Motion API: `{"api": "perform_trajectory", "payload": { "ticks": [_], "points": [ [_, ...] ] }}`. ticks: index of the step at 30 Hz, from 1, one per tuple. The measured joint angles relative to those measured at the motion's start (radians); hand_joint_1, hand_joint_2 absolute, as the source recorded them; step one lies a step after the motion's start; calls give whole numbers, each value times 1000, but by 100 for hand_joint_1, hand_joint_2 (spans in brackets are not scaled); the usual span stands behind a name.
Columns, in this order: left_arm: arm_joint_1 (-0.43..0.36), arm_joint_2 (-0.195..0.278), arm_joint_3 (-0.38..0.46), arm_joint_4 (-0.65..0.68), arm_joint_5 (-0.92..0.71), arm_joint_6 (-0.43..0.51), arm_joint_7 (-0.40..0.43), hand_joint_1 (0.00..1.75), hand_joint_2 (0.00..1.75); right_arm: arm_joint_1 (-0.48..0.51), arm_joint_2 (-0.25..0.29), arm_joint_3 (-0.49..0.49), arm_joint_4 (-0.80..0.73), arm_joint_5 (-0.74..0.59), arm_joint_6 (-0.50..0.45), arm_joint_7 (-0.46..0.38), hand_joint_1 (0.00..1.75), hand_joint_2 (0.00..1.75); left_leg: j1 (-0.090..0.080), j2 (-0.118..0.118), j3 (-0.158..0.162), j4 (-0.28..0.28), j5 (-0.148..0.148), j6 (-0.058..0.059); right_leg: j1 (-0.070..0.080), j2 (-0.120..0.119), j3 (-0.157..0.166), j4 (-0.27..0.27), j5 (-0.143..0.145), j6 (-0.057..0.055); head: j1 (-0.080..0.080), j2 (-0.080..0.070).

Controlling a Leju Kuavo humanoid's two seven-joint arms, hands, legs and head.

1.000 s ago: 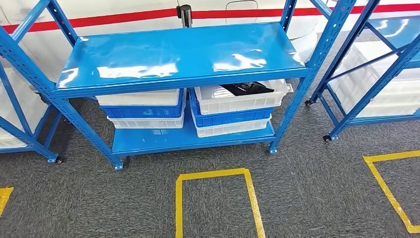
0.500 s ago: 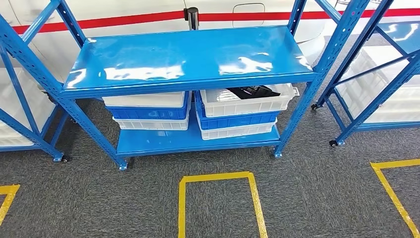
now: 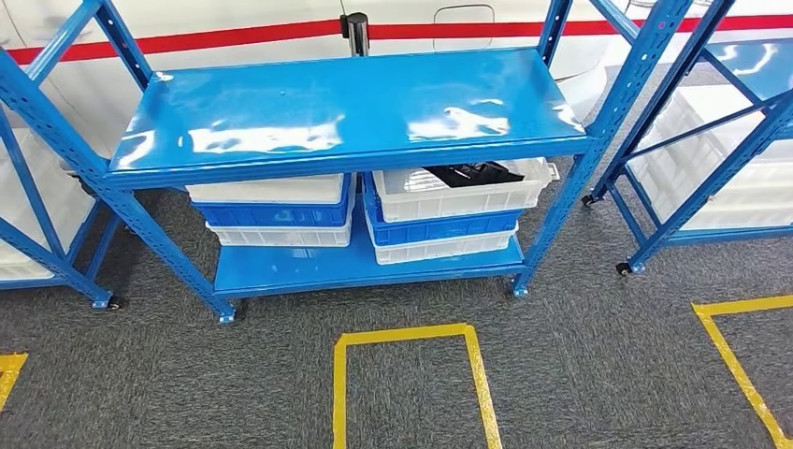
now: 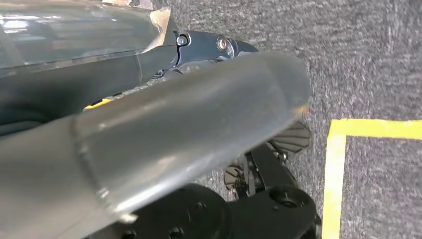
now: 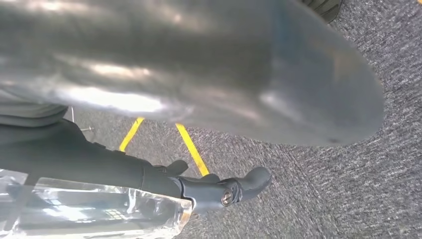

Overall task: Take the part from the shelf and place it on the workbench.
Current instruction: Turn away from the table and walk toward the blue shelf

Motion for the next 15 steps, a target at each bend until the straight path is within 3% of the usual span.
{"api": "perform_trajectory", "payload": {
  "ticks": [2,4,6,7,8,10,12,13,15],
  "points": [
    [0,0,0,0,0,1,0,0,0,0,1,0,0,-1,0,-1,0,0,2,0,9,-16,10,15,1,-1,-6,15,-10,8,1,0],
    [-1,-1,0,0,-1,1,0,0,0,0,1,-1,0,-2,0,-3,0,0,5,1,16,-31,18,28,4,0,-47,100,-54,1,5,0],
    [-2,-1,0,0,-1,1,0,0,87,1,1,-1,0,-2,0,-5,0,0,2,1,15,-32,18,33,4,1,-112,231,-109,-8,7,0],
    [-2,-1,0,0,-1,1,1,0,131,2,1,-1,0,-2,0,-5,0,0,1,0,15,-31,18,33,3,1,-134,273,-122,-7,7,0],
    [-1,-1,0,0,-1,1,1,0,175,3,1,-1,0,-1,1,-6,0,0,0,-1,15,-31,18,34,3,2,-138,282,-119,-1,8,0],
    [0,-1,1,0,-1,1,2,0,175,4,0,-1,0,2,2,-7,0,87,-1,-5,18,-29,16,31,3,1,-88,183,-71,15,8,0],
    [0,-1,1,0,0,1,1,0,175,4,-1,-1,0,6,5,-8,0,175,-4,-7,18,-22,10,23,3,2,-24,46,-20,19,8,0],
    [0,-1,1,0,0,1,1,0,175,3,-2,-1,0,7,8,-8,0,175,-6,-7,17,-17,6,18,3,3,-8,9,-8,15,7,0],
    [0,-1,2,0,0,1,0,0,175,2,-2,-1,0,10,13,-10,0,175,-7,-7,16,-12,0,9,4,4,-4,-5,-2,2,4,0]
  ]
}}
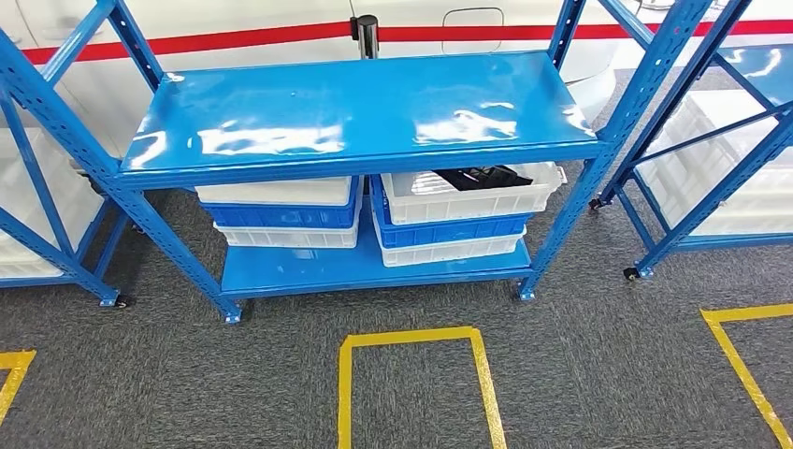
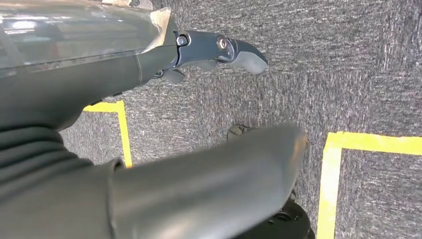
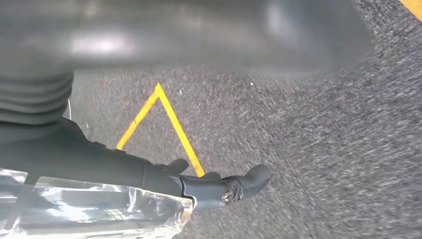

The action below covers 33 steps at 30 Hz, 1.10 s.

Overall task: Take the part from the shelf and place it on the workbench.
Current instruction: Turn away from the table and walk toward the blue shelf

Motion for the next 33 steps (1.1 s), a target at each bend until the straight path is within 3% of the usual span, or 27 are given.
{"api": "perform_trajectory", "payload": {
  "ticks": [2,3,6,7,8,9,12,14,17,21,24,33],
  "points": [
    [0,1,1,0,0,1,0,0,175,-1,1,0,0,1,3,0,0,175,6,1,-3,13,-11,-8,-6,-1,7,-2,3,-10,0,0],
    [0,1,1,0,0,1,0,0,175,-1,1,0,0,1,4,0,0,175,8,2,-14,40,-30,-14,-9,-1,11,-3,5,-14,-3,0],
    [1,0,1,0,0,1,0,0,175,0,1,0,0,2,4,0,0,175,15,4,-102,226,-124,-32,-11,-3,14,-3,5,-21,-8,0],
    [2,0,1,0,0,1,0,0,175,0,1,0,0,2,4,0,0,175,18,5,-130,278,-139,-36,-11,-3,14,-3,5,-22,-8,0],
    [3,0,1,0,0,1,0,0,175,0,1,0,0,2,4,0,0,175,20,6,-143,297,-134,-38,-11,-2,15,-3,4,-22,-8,0],
    [3,0,1,0,0,1,0,0,175,0,1,0,0,2,4,0,0,175,21,6,-136,274,-109,-38,-12,-2,16,-3,3,-23,-8,0],
    [1,1,1,0,0,1,0,0,175,-1,3,0,0,2,4,0,0,175,23,8,-48,79,-10,-31,-10,0,22,-3,-2,-17,-8,0],
    [0,1,1,0,0,1,0,0,175,-1,3,0,0,2,4,0,0,175,19,8,-17,10,10,-29,-1,0,17,0,-10,-12,-6,0],
    [1,0,1,0,0,1,0,0,175,-2,2,0,0,2,4,-1,0,175,8,5,-15,5,9,-29,5,-1,12,0,-15,-9,-4,0],
    [1,1,2,0,1,1,-1,0,175,-1,1,0,0,2,8,-8,0,175,-5,5,-17,6,10,-17,1,-2,14,-3,-11,0,-4,0],
    [1,1,3,0,2,2,-3,0,175,-1,0,0,0,2,24,-28,0,175,-7,5,-17,6,10,-11,-1,-1,16,-8,-10,7,-4,0],
    [0,0,5,0,-5,5,12,0,175,-1,4,16,0,57,78,-53,0,175,-8,5,-16,6,9,-7,-5,-1,16,-11,-9,9,-4,0]
  ]
}}
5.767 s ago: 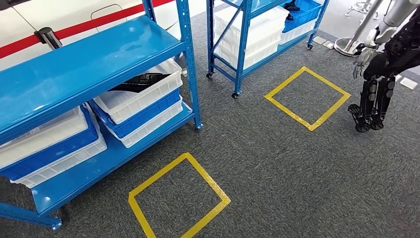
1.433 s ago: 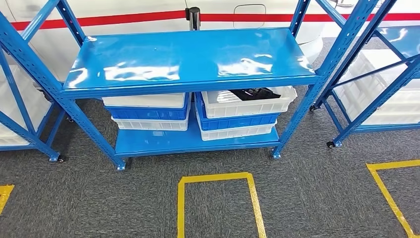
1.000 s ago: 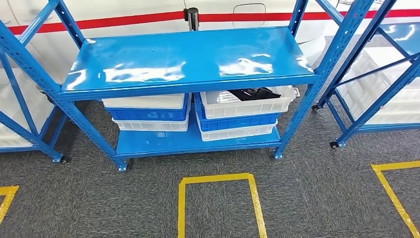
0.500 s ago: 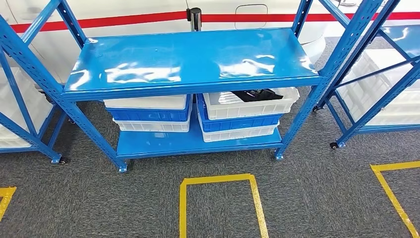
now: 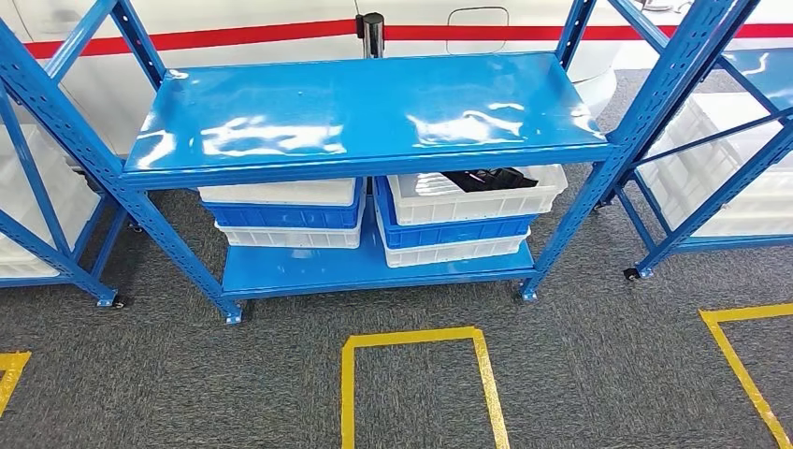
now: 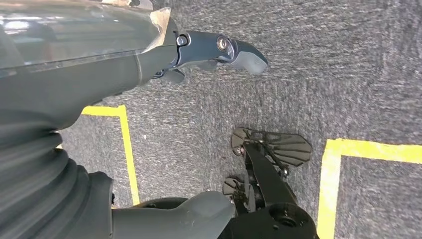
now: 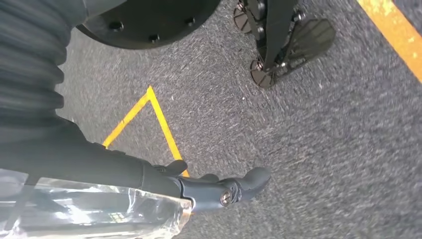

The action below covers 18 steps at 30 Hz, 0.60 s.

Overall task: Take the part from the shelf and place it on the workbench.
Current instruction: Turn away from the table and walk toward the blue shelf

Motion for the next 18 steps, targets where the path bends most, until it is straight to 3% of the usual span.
{"api": "perform_trajectory", "payload": {
  "ticks": [1,2,5,6,18],
  "points": [
    [0,0,0,0,-1,3,6,0,175,0,2,7,0,9,8,0,0,175,0,0,0,0,0,0,0,0,0,0,0,0,0,0],
    [1,-1,0,0,-1,6,11,0,175,0,6,13,0,17,15,0,0,131,0,0,0,0,0,0,0,0,0,0,0,0,0,0],
    [3,-4,1,0,3,10,18,0,175,0,15,30,0,31,19,-2,0,131,2,0,1,0,0,0,1,0,0,0,0,0,0,0],
    [4,-5,2,0,4,10,19,0,175,0,16,34,0,34,20,-2,0,175,3,0,1,0,0,0,1,0,0,0,0,0,0,0],
    [4,-16,19,0,19,19,25,0,175,-1,19,62,0,55,17,-9,0,175,4,0,0,0,0,0,4,0,0,0,0,0,0,0]
  ]
}}
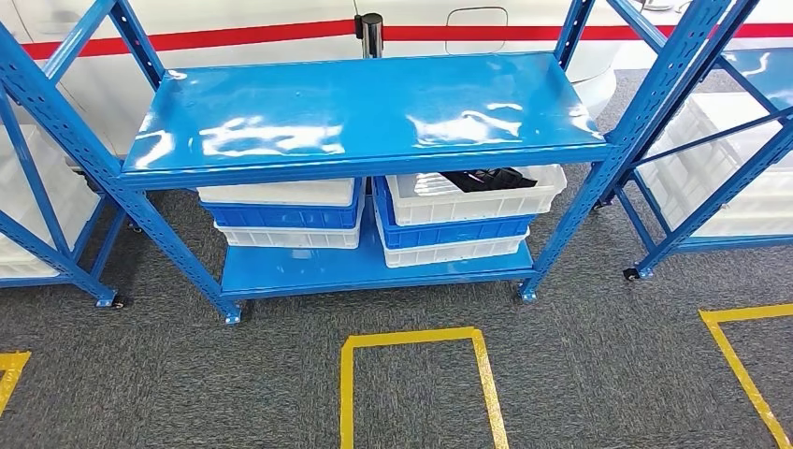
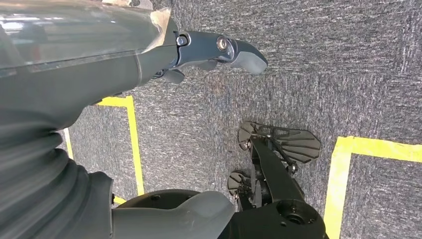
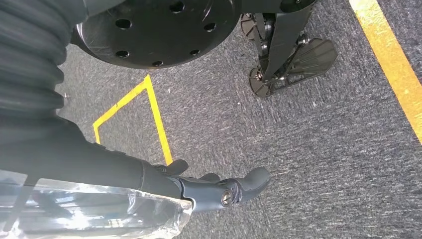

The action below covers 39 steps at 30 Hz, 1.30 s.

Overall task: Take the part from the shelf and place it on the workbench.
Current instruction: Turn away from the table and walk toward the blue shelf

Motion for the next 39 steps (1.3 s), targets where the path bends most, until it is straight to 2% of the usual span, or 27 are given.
{"api": "perform_trajectory", "payload": {
  "ticks": [4,7,18,19,22,23,39],
  "points": [
    [1,-2,-2,0,-25,48,5,0,175,0,0,9,0,15,-8,-24,0,175,0,0,0,0,0,0,0,0,0,0,0,0,0,0],
    [10,0,-33,-4,-8,64,12,0,175,5,-5,31,-4,17,-6,-38,0,175,0,0,0,0,0,0,0,0,0,0,0,0,0,0],
    [71,26,-290,-47,219,45,55,0,175,51,-45,138,-45,-42,100,-22,0,175,0,0,0,0,0,0,0,0,0,0,0,0,0,0],
    [76,30,-317,-52,241,43,59,0,131,56,-49,149,-50,-48,111,-20,0,175,0,0,0,0,0,0,0,0,0,0,0,0,0,0],
    [93,40,-393,-65,305,36,71,0,0,70,-61,178,-63,-64,141,-14,0,44,0,0,0,0,0,0,0,0,0,0,0,0,0,0],
    [99,44,-417,-69,325,34,74,0,0,74,-65,188,-68,-70,151,-12,0,0,0,0,0,0,0,0,0,0,0,0,0,0,0,0],
    [191,99,-840,-144,681,-8,142,0,0,150,-130,353,-146,-165,324,27,0,0,0,0,0,0,-1,0,0,0,0,0,0,0,0,0]
  ]
}}
